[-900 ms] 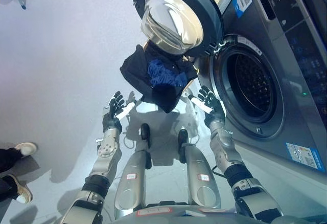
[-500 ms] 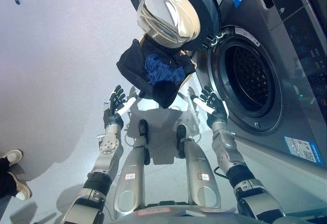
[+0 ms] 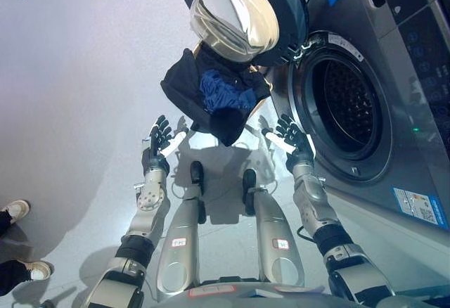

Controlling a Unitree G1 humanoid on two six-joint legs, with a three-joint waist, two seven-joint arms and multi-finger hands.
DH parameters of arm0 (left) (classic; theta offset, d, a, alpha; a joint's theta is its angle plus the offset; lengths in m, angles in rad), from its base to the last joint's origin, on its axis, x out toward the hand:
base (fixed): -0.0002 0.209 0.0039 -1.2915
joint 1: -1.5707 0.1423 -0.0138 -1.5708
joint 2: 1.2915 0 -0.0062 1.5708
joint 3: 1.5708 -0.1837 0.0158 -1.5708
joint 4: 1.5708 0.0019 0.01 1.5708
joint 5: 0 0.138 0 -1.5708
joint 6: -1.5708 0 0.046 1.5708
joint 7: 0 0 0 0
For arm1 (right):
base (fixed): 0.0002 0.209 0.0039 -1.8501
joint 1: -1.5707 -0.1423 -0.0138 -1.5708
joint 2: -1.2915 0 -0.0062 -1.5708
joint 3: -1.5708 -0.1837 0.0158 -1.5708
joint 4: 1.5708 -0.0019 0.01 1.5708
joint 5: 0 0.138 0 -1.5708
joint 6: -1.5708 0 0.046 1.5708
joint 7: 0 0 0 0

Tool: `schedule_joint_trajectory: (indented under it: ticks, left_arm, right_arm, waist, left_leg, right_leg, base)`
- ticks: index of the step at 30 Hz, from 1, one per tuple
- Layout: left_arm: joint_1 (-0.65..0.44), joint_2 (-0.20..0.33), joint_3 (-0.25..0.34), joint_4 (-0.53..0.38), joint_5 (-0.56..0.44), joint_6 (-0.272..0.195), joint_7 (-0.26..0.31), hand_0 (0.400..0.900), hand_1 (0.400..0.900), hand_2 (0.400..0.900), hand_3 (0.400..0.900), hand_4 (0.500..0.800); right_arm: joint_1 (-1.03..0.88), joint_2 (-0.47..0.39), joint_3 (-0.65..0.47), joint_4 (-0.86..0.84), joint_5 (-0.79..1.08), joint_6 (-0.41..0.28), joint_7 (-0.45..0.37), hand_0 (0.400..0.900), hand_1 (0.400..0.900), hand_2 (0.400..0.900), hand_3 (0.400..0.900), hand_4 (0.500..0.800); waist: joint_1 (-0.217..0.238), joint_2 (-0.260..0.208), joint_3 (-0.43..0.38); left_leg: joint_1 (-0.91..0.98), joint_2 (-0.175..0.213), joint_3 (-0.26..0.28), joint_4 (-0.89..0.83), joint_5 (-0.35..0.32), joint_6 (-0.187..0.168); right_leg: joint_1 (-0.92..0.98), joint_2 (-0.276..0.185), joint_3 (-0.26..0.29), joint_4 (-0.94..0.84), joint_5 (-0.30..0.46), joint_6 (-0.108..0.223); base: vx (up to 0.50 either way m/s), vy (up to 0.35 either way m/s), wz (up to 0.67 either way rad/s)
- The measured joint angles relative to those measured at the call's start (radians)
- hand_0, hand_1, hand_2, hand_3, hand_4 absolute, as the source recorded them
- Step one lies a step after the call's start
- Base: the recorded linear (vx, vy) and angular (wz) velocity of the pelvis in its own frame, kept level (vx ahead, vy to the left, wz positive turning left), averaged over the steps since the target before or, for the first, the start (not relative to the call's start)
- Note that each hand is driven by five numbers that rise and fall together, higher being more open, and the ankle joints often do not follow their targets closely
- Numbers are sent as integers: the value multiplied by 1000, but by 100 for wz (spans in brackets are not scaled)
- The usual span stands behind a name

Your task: Put the clothes in the basket into the washing machine.

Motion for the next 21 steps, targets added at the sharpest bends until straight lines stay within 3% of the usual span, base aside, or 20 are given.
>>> schedule_joint_trajectory:
  ticks: [4, 7, 16, 21]
  left_arm:
    - [-12, 0, 1, -33, -1, -18, 2, 900, 900, 900, 900, 800]
    - [-30, 2, -4, -77, -2, -32, 1, 900, 900, 900, 900, 800]
    - [-129, 70, -75, -151, -19, -49, 18, 900, 900, 900, 900, 800]
    - [-201, 94, -123, -200, -19, -57, 35, 900, 900, 900, 900, 800]
  right_arm:
    - [-109, -92, 107, 21, -163, 3, -32, 900, 900, 900, 900, 800]
    - [-269, -127, 183, 137, -256, 20, -52, 900, 900, 900, 900, 800]
    - [-682, -185, 316, 437, -418, 79, -96, 900, 900, 900, 900, 800]
    - [-806, -232, 381, 574, -507, 97, -127, 900, 900, 900, 900, 800]
  waist:
    - [24, -2, -1]
    - [52, -4, -1]
    - [184, -29, 31]
    - [220, -37, 73]
  left_leg:
    - [-48, 0, -19, 17, 7, -5]
    - [-95, -5, -48, 16, 29, -14]
    - [-308, -19, -129, 67, 64, -41]
    - [-430, -64, -170, 142, 54, -50]
  right_leg:
    - [-39, -3, -19, 20, 0, 0]
    - [-89, -13, -43, 52, -8, -14]
    - [-281, -41, -124, 159, -36, -58]
    - [-385, -82, -138, 259, -82, -54]
  base:
    - [-83, -45, 27]
    - [-81, -41, 24]
    - [-84, -55, 24]
    - [33, -45, 24]
